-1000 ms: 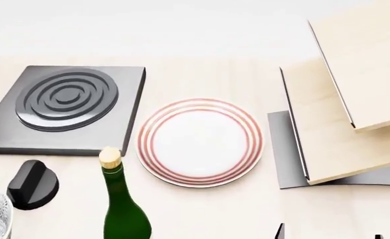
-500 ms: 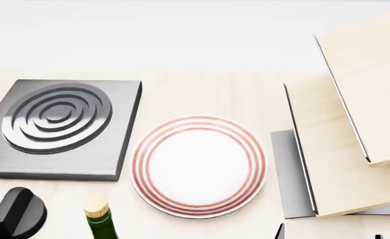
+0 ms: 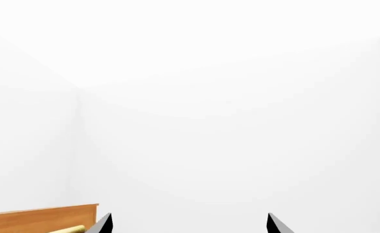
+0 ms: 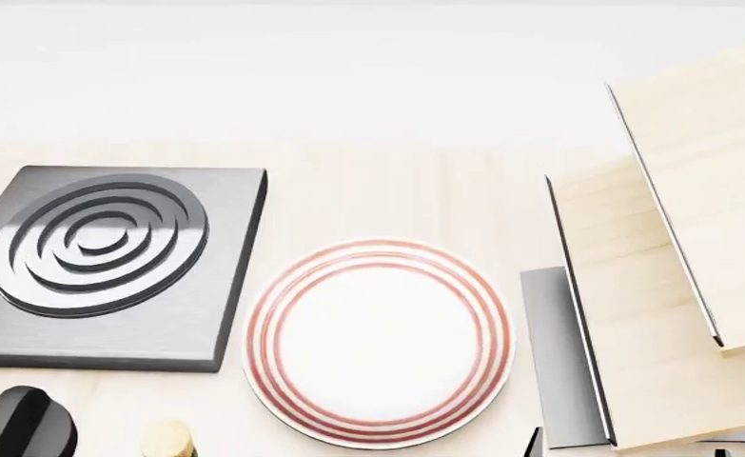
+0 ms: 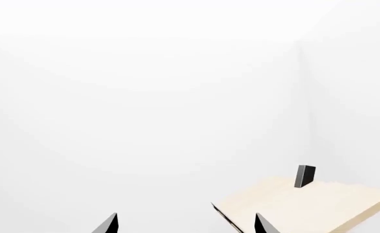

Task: Pick up the akita bowl and put it on the plate.

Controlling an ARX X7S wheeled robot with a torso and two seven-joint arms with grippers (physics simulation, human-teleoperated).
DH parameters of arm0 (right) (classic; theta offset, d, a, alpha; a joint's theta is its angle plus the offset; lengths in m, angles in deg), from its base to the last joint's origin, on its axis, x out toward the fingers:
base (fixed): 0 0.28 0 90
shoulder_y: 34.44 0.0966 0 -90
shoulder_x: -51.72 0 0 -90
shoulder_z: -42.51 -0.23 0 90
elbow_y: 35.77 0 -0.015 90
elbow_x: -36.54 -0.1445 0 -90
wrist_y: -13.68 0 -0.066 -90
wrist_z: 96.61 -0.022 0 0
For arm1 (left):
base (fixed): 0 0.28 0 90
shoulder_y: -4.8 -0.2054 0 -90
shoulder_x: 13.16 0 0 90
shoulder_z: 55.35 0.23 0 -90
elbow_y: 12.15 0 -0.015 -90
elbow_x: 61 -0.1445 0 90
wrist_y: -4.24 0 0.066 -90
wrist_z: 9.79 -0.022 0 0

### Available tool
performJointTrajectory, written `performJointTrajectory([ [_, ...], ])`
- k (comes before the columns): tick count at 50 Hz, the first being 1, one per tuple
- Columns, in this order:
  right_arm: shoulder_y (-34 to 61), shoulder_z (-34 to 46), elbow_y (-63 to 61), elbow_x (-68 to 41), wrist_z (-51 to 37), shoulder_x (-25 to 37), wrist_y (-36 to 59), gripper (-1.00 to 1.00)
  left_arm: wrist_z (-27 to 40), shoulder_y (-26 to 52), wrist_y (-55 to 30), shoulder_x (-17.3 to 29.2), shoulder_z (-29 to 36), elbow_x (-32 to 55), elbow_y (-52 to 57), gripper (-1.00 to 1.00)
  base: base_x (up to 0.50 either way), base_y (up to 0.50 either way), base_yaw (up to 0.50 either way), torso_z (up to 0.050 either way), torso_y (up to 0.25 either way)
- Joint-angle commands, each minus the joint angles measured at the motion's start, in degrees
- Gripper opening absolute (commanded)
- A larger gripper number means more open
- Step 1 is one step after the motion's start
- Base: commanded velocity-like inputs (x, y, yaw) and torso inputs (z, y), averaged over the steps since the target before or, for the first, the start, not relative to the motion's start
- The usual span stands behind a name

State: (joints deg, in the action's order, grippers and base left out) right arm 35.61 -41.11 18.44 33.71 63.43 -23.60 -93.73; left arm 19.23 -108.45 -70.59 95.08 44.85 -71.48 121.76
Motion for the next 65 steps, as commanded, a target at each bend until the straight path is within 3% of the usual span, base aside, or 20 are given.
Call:
performJointTrajectory([
  [1, 0.24, 0.24, 0.02, -0.08, -0.4, 0.26, 0.35, 1.0, 0.22, 0.0, -0.06, 0.24, 0.21, -0.08, -0.01, 1.0, 0.16, 0.0, 0.0, 0.0, 0.0],
  [21, 0.29, 0.83, 0.42, 0.22, -0.71, 0.9, -0.62, 1.0, 0.55, 0.07, -0.92, 0.48, 0.4, -0.68, 0.7, 1.0, 0.05, 0.0, 0.0, 0.0, 0.0],
  [35, 0.65, 1.33, 1.07, 0.33, -1.08, 1.05, -0.7, 1.0, 1.35, -2.0, -4.49, 1.65, -3.87, -2.0, 5.18, 1.0, 0.0, 0.0, 0.0, 0.0, 0.0],
  [51, 1.4, 2.01, 2.26, 0.45, -1.5, 1.1, -0.65, 1.0, 1.8, -4.69, -10.62, 3.49, -12.1, -1.2, 10.69, 1.0, 0.0, 0.0, 0.0, 0.0, 0.0],
  [57, 1.78, 1.98, 2.54, 0.37, -1.71, 1.26, -0.03, 1.0, 0.41, -4.19, -16.41, 4.7, -15.49, 1.27, 13.11, 1.0, 0.0, 0.0, 0.0, 0.0, 0.0],
  [62, 2.29, 2.32, 2.85, 0.45, -1.79, 1.23, 0.41, 1.0, -0.74, -5.48, -20.21, 5.41, -21.53, 3.74, 15.97, 1.0, 0.0, 0.0, 0.0, 0.0, 0.0],
  [65, 2.4, 2.36, 2.83, 0.31, -1.86, 1.3, 0.58, 1.0, -4.88, -4.83, -21.5, 3.13, -25.91, 5.05, 16.03, 1.0, 0.0, 0.0, 0.0, 0.0, 0.0],
])
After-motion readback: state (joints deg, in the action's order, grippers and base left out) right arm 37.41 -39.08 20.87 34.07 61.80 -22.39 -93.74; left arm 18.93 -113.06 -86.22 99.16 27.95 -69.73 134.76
